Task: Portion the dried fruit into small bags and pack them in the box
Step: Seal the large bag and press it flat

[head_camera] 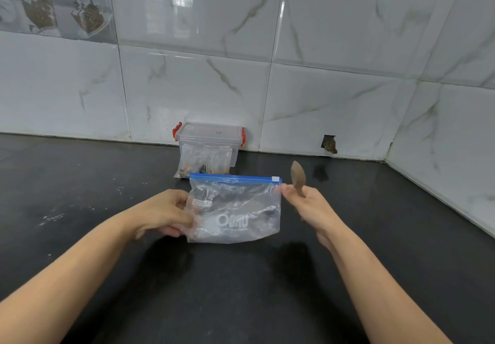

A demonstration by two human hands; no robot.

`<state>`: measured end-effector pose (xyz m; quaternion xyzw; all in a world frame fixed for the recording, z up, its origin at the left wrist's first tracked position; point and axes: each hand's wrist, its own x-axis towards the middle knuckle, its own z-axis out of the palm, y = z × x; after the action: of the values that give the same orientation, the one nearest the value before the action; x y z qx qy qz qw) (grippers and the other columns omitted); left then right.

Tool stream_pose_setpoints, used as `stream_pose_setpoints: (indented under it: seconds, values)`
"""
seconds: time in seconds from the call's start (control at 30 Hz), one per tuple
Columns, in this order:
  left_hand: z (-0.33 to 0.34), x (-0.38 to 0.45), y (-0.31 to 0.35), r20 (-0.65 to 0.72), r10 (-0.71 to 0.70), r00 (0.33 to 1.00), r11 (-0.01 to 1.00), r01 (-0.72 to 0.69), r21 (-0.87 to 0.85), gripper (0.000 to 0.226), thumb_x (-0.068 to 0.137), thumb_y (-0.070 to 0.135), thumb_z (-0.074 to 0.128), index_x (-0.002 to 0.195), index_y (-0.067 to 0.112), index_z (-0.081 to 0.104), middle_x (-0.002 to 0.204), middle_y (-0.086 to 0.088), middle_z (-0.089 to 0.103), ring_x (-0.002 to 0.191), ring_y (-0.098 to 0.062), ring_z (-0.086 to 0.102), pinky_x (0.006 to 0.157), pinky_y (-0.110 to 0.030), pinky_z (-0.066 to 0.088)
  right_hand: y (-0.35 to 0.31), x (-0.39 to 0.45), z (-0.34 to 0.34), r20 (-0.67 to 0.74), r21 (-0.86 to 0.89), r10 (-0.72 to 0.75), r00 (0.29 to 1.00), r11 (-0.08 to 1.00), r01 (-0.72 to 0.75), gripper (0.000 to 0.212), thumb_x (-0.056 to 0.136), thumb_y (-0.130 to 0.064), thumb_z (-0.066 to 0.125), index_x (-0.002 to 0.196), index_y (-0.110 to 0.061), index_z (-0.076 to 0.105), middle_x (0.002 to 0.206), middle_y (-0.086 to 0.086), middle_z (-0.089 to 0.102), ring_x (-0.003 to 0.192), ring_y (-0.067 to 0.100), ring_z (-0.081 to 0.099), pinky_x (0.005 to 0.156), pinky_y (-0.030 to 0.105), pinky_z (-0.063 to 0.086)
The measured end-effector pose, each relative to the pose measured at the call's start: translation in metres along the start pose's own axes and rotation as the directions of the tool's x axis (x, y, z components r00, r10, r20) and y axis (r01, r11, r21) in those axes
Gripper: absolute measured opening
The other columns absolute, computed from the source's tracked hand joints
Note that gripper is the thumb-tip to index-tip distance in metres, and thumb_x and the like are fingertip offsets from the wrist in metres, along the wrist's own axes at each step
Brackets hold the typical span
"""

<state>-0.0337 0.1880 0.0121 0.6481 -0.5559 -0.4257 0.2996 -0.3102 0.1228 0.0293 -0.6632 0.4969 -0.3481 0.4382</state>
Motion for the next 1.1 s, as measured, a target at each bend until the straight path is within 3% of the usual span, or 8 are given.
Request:
stream_pose_setpoints:
  seconds: [0.13,0.3,0.43,0.5,0.6,0.8,0.9,1.1]
  values:
    - [-0.007,-0.003,0.007,0.049,-0.09,0.995,0.988,0.096,-0.121,0.054,0.073,0.009,0.079,0.116,0.023,0.051,0.089,-0.003,0.073,0.07,-0.014,0.07,0.059,-0.027,0.055,-0.002,0.006,0.015,-0.06,0.026,0.004,0.998,1.0,-0.003,0.02,0.092,-0.028,0.06,0.085,-0.011,0.069,0.086,-0.002,0.066,0.078,0.008,0.056,0.064,0.022,0.038]
    - [-0.003,-0.01,0.008,0.017,-0.165,0.986,0.982,0.163,0.094,0.087,0.07,-0.004,0.078,0.137,0.016,0.028,0.094,-0.015,0.06,0.074,-0.023,0.066,0.062,-0.033,0.057,0.023,0.012,0.031,-0.063,-0.394,0.003,0.998,0.919,-0.027,0.029,0.086,-0.03,0.064,0.062,-0.017,0.057,0.053,-0.006,0.042,0.055,0.013,0.041,0.055,0.03,0.03]
    - [-0.004,-0.01,0.026,-0.292,-0.03,0.956,0.804,0.196,0.561,0.129,0.065,0.036,0.084,0.149,0.023,-0.013,0.147,-0.018,0.024,0.131,-0.039,0.035,0.107,-0.046,0.036,0.025,0.01,0.033,-0.061,-0.27,-0.054,0.997,0.962,0.036,0.025,0.086,-0.029,0.065,0.069,-0.012,0.065,0.061,0.002,0.052,0.061,0.015,0.046,0.06,0.031,0.034]
    - [0.005,-0.01,0.042,-0.396,0.198,0.897,0.773,0.106,0.626,0.114,0.071,0.052,0.073,0.151,0.024,-0.004,0.151,-0.012,0.019,0.137,-0.036,0.025,0.11,-0.049,0.03,0.025,0.01,0.033,-0.049,-0.163,-0.101,0.994,0.982,0.092,0.024,0.086,-0.03,0.067,0.066,-0.017,0.067,0.072,0.01,0.064,0.068,0.02,0.055,0.066,0.033,0.041]
    - [0.03,0.003,0.066,-0.242,0.488,0.839,0.695,-0.206,0.689,0.065,0.086,0.05,0.055,0.144,0.029,0.034,0.142,0.0,0.043,0.128,-0.021,0.042,0.103,-0.043,0.039,0.026,0.005,0.034,0.023,-0.068,-0.14,0.99,0.988,0.142,0.025,0.086,-0.029,0.068,0.062,-0.024,0.068,0.071,0.002,0.067,0.07,0.013,0.058,0.071,0.03,0.042]
    - [0.059,0.036,0.078,0.014,0.441,0.897,0.727,-0.367,0.58,0.02,0.09,0.029,0.059,0.103,0.023,0.072,0.094,0.009,0.068,0.082,-0.003,0.059,0.082,-0.028,0.048,0.029,0.0,0.034,0.059,0.072,-0.203,0.977,0.977,0.199,0.032,0.091,-0.034,0.06,0.085,-0.005,0.071,0.083,0.017,0.068,0.078,0.01,0.056,0.074,0.026,0.042]
    - [0.06,0.04,0.076,0.031,0.455,0.89,0.74,-0.397,0.543,0.014,0.087,0.028,0.064,0.091,0.019,0.074,0.078,0.014,0.063,0.071,0.001,0.056,0.068,-0.017,0.042,0.028,0.002,0.034,0.046,0.093,-0.205,0.978,0.975,0.2,0.028,0.094,-0.027,0.057,0.086,-0.005,0.071,0.079,0.002,0.066,0.079,0.007,0.058,0.07,0.013,0.044]
    - [0.051,0.037,0.08,0.122,0.404,0.906,0.708,-0.395,0.585,0.016,0.091,0.029,0.059,0.076,0.025,0.063,0.067,0.015,0.053,0.062,-0.002,0.048,0.058,-0.016,0.032,0.024,0.003,0.039,0.038,0.069,-0.163,0.986,0.985,0.16,0.025,0.093,-0.025,0.059,0.078,-0.01,0.073,0.083,0.001,0.07,0.091,0.014,0.064,0.082,0.022,0.043]
